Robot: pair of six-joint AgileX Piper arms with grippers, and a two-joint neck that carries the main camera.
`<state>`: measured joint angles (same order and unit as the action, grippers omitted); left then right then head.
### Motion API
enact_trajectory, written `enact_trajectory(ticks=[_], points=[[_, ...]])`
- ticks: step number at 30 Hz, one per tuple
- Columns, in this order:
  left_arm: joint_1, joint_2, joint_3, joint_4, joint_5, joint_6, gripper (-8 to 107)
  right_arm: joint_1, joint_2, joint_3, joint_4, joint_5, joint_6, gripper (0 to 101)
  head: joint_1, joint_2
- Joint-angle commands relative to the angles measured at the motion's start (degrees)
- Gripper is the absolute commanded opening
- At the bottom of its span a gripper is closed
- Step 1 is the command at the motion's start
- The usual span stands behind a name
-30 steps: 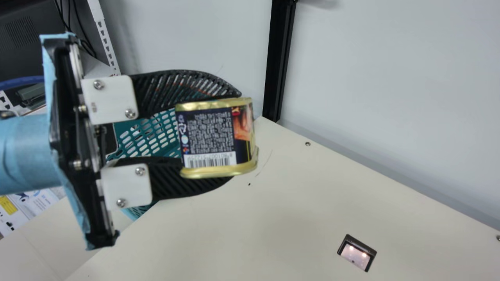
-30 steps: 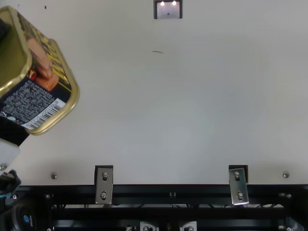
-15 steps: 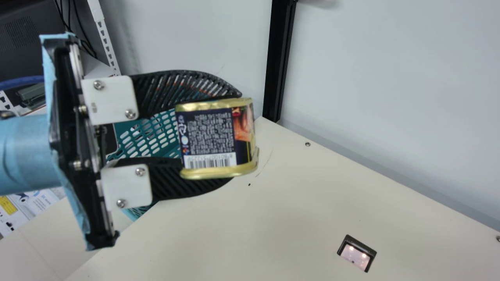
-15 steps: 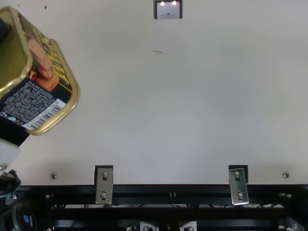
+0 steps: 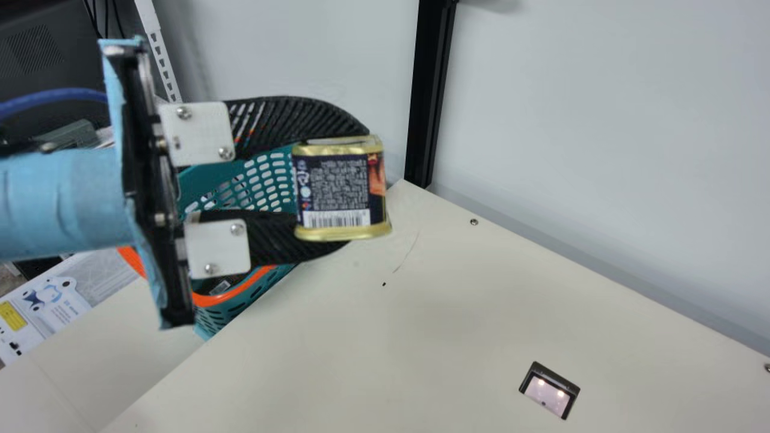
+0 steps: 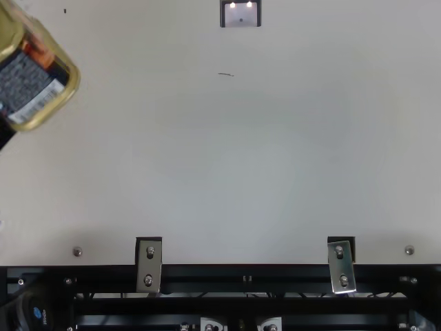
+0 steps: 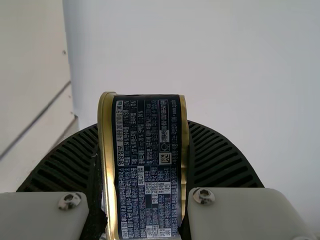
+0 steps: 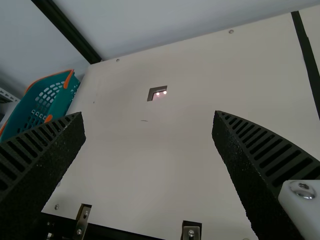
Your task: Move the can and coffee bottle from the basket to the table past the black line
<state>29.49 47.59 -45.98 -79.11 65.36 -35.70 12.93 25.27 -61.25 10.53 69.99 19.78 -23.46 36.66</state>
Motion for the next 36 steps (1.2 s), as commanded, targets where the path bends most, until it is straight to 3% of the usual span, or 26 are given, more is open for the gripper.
enact_trajectory(ticks=[1,10,19,27,36], points=[[-2.38,2.44,-1.59,5.64,-4.48,5.89,10,0.0,0.0,0.0,0.0,0.0,0.0,101,-1.54,0.9],[-17.73,9.37,-5.19,26.18,-25.59,20.52,10,0.0,0.0,0.0,0.0,0.0,0.0,101,-1.51,0.85],[-31.26,12.88,-2.14,40.18,-44.75,25.4,10,0.0,0.0,0.0,0.0,0.0,0.0,101,0.15,-9.15],[-38.69,13.71,2.43,46.34,-55.1,28.27,10,0.0,0.0,0.0,0.0,0.0,0.0,101,1.92,-21.92],[-45.75,12.72,8.34,48.32,-63.03,32.31,10,0.0,0.0,0.0,0.0,0.0,0.0,101,5.35,-33.88]])
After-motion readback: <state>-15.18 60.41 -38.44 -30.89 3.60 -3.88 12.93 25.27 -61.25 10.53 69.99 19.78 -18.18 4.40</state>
